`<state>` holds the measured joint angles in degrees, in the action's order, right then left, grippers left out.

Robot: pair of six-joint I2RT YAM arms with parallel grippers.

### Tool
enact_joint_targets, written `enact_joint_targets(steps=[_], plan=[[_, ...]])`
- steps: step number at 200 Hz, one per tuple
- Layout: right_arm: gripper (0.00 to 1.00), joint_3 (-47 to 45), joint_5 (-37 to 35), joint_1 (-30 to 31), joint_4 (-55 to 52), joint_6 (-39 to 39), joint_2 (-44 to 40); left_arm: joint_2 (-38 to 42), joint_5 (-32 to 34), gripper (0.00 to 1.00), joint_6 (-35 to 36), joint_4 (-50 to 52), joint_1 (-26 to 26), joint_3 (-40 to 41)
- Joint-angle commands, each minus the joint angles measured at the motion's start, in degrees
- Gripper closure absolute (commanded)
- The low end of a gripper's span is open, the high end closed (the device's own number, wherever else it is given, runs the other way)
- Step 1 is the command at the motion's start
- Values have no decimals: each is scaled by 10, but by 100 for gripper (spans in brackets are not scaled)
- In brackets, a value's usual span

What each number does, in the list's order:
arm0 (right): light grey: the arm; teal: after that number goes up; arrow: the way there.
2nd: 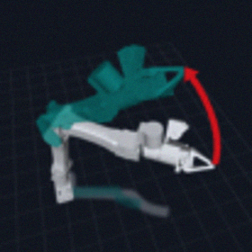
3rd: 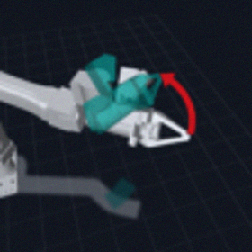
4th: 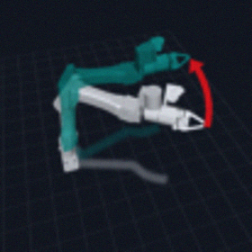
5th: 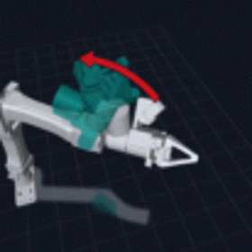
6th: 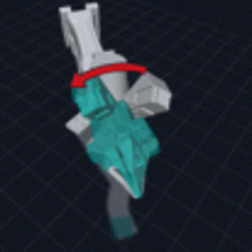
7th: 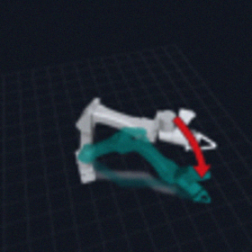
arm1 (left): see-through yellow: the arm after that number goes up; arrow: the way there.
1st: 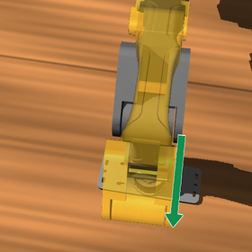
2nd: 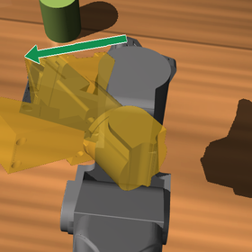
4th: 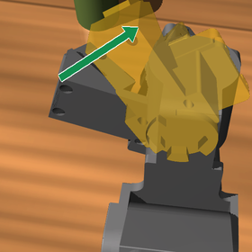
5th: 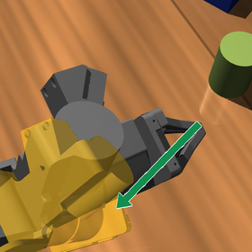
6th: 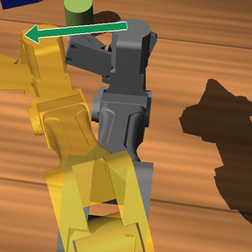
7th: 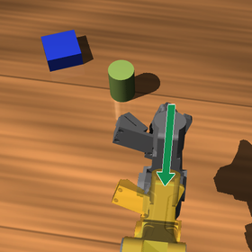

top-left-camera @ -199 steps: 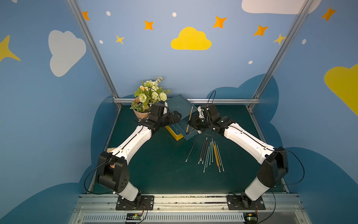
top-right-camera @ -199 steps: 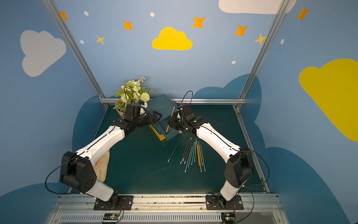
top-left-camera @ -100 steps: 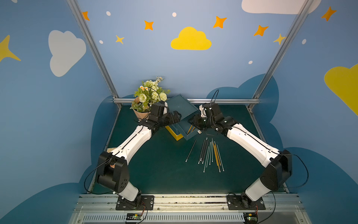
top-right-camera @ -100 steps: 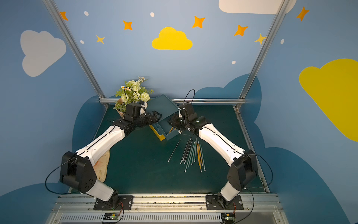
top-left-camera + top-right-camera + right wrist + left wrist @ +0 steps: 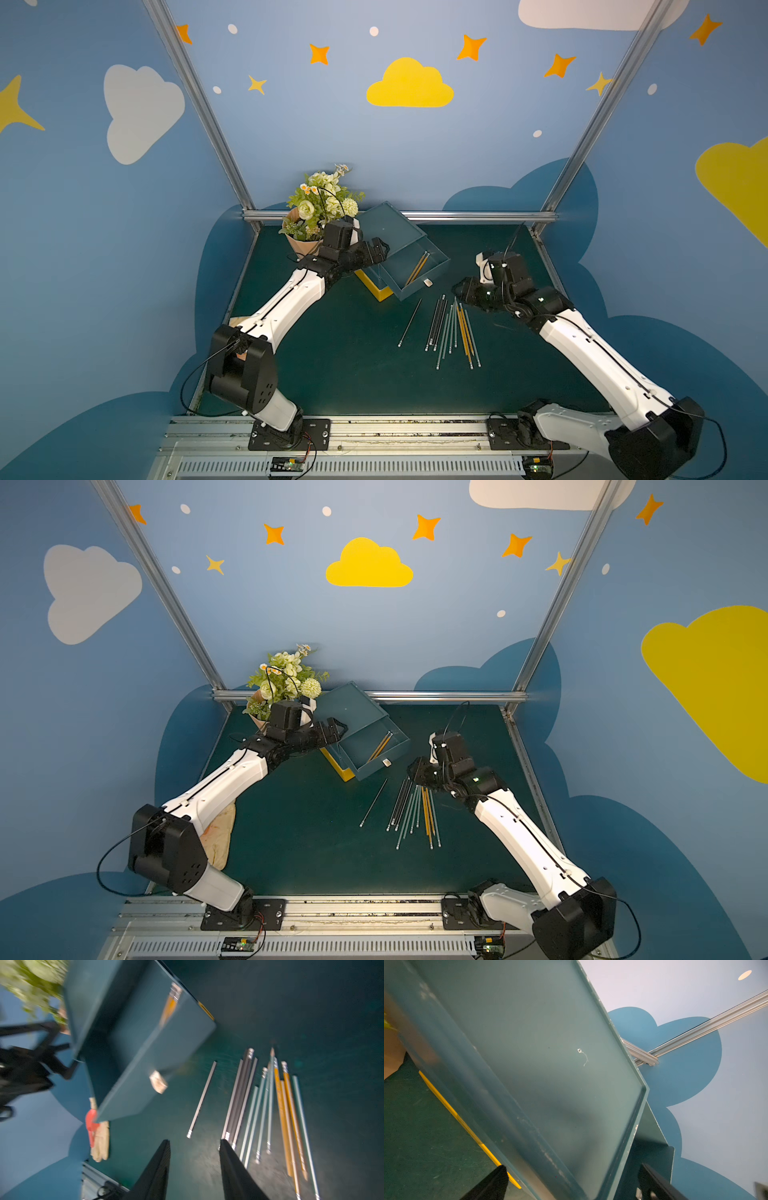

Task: Please place the pencils in the drawer according to their color
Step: Place the pencil in the drawer, then pick up the pencil from the center of the board.

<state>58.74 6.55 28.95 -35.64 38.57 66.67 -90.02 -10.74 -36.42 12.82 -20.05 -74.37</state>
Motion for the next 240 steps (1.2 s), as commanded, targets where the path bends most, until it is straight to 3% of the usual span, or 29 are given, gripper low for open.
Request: enact_joint_targets(steps=[1,31,97,240], plan=[[57,-55,-5,-2,-55,-44,-5,-4,-9,0,6,3,-3,-9],[58,-99,14,-2,-61,-50,33,-4,-7,0,6,5,-3,-8],[63,-86,32,-2,-61,-95,175,-8,-4,0,8,13,-6,-15],[68,-58,11,-40,-46,-133,236,-14,-5,0,10,14,-8,-17]])
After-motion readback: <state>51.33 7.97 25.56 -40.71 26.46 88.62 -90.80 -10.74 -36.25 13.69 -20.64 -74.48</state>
